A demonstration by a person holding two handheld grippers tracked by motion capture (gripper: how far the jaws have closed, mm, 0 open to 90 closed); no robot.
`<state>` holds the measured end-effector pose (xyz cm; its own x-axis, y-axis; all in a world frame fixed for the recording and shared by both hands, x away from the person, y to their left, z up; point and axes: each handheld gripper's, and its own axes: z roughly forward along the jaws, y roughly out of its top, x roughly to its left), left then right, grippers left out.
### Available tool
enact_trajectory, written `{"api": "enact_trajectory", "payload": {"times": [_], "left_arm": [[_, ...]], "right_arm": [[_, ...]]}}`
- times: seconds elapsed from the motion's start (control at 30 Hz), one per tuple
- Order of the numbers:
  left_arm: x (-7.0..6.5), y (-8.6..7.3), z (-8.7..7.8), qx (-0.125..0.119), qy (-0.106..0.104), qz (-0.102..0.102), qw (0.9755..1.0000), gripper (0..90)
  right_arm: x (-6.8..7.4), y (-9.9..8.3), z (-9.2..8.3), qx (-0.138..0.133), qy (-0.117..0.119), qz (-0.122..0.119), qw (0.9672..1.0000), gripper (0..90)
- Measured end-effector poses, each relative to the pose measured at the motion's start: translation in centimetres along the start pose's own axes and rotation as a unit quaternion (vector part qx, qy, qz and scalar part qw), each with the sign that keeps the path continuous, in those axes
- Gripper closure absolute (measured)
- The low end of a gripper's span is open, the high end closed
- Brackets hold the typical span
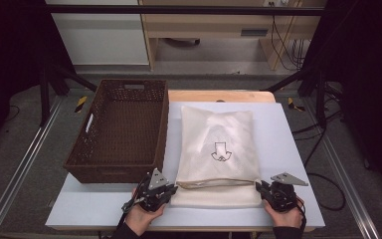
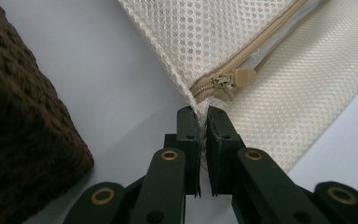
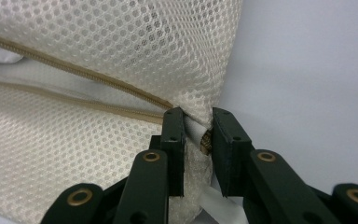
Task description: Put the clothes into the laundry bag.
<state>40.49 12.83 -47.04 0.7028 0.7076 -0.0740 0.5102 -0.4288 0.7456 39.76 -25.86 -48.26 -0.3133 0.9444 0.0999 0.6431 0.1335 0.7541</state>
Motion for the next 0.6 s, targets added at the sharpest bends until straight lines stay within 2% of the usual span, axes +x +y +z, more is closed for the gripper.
{"api": "enact_trajectory", "payload": {"times": [0.2,0.27,0.33,0.43,0.6], "left_arm": [[-0.2,-0.2,-0.2,-0.011,0.000,0.005,0.9999,82.8],[-0.2,-0.2,-0.2,-0.016,0.005,0.005,0.9999,78.2],[-0.1,-0.2,-0.3,-0.025,-0.003,0.005,0.9997,71.1],[-0.2,-0.2,-0.6,-0.033,0.000,0.017,0.9993,63.8],[-0.6,-0.4,-1.2,-0.033,-0.007,0.021,0.9992,53.0]], "right_arm": [[-0.1,-0.1,-0.5,-0.001,0.000,-0.003,1.0000,76.0],[-0.1,-0.1,-0.5,-0.003,-0.003,-0.004,1.0000,74.8],[0.0,-0.1,-0.5,-0.009,-0.010,-0.008,0.9999,71.1],[0.2,0.1,-1.1,-0.035,-0.008,-0.010,0.9993,63.5],[1.4,0.9,-2.1,-0.076,0.008,-0.024,0.9968,53.7]]}}
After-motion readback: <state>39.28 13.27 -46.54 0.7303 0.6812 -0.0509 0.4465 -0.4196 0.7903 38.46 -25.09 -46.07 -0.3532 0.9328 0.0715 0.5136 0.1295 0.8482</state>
